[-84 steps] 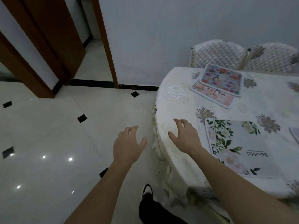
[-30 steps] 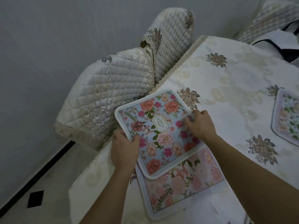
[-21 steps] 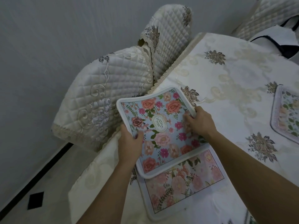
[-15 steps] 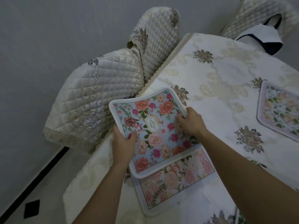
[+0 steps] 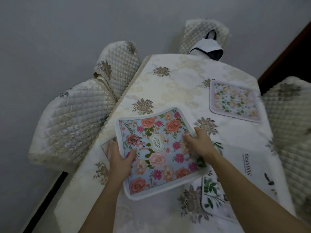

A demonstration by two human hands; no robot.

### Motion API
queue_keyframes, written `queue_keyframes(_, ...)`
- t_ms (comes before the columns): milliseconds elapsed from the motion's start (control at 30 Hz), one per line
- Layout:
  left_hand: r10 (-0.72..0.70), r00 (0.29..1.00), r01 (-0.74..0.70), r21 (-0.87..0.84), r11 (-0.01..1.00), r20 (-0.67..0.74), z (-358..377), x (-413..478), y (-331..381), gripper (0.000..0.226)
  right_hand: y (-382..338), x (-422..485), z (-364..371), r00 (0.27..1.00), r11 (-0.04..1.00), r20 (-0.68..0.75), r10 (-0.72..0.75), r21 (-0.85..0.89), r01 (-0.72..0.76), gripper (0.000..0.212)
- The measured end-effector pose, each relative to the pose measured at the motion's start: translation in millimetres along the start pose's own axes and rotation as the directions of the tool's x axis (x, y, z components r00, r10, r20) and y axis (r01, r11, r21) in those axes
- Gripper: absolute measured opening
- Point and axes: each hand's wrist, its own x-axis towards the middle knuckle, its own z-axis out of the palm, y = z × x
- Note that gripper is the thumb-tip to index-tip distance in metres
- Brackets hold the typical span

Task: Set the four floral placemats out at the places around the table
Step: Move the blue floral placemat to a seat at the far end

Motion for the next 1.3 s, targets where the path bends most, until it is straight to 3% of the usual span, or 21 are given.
queue_keyframes(233, 0.059, 0.974, -0.063, 0.011, 0.998, 0.221, 72, -94, 38, 0.047, 65, -111, -105, 0.973, 0.991, -0.222, 0.068, 0.124, -0.041, 0.020)
queue_keyframes(500, 0.055, 0.884, -0.075, 0.023, 0.997, 0.464, 168, -205, 53, 0.030, 168, -247, -207, 0.889, 0.939, -0.410, 0.203, 0.338, -0.058, 0.014)
queue_keyframes(667, 0.093, 0.760, -0.164, 0.051, 0.985, 0.644, 231, -286, 62, 0.029, 229, -339, -263, 0.791, 0.926, -0.552, 0.266, 0.375, -0.049, 0.019)
queue_keyframes(867, 0.128, 0.635, -0.260, 0.055, 0.964, 0.762, 305, -390, 55, 0.034, 307, -443, -318, 0.643, 0.894, -0.670, 0.373, 0.444, -0.056, 0.014)
queue_keyframes(1100, 0.123, 0.493, -0.273, 0.018, 0.962, 0.862, 373, -489, 41, 0.027, 380, -531, -365, 0.490, 0.857, -0.725, 0.483, 0.505, -0.097, 0.014)
queue_keyframes(1300, 0.083, 0.432, -0.264, 0.038, 0.964, 0.898, 429, -524, 48, 0.026, 419, -551, -400, 0.430, 0.818, -0.718, 0.547, 0.568, -0.092, 0.017)
